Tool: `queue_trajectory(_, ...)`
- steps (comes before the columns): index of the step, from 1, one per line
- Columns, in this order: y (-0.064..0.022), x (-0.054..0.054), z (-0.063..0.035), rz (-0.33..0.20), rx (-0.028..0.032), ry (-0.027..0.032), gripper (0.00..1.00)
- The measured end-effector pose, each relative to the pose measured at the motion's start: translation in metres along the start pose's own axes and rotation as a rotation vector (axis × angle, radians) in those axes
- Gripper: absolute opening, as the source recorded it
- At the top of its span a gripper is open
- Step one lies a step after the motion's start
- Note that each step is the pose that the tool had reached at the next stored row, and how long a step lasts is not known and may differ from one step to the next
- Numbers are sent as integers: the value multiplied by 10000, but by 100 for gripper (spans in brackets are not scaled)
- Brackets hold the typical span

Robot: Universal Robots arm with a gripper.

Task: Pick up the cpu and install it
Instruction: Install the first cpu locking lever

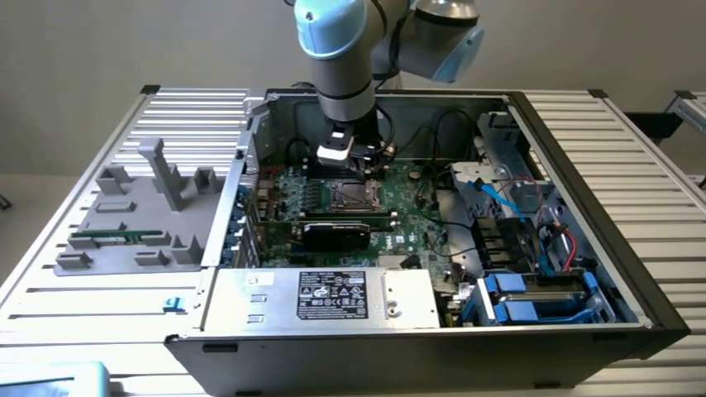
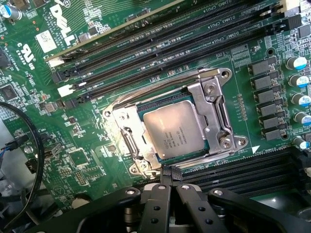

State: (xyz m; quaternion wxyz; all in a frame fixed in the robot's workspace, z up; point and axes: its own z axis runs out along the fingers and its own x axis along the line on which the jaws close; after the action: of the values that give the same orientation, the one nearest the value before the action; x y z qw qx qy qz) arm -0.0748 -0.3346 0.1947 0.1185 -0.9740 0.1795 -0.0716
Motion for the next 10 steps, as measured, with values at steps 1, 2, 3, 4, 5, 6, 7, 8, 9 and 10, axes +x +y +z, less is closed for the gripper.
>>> queue_trajectory(1, 0, 1, 0, -1, 1, 0, 11)
queue_trajectory(2, -1, 1, 0, -2, 1, 0, 11)
queue_trajectory(3, -1, 2, 0, -4, 1, -1, 11)
queue_trajectory(4, -1, 2, 1, -4, 2, -1, 11)
queue_trajectory(5, -1, 2, 0, -5, 1, -1, 11)
queue_trajectory(6, -1, 2, 0, -6, 1, -1, 11)
queue_trajectory(7, -1, 3, 1, -8, 1, -1, 11)
queue_trajectory(8, -1, 3, 1, -10, 2, -2, 11)
queue_trajectory(9, -1, 3, 1, -11, 3, -2, 11)
queue_trajectory(10, -1, 4, 1, -14, 3, -4, 11)
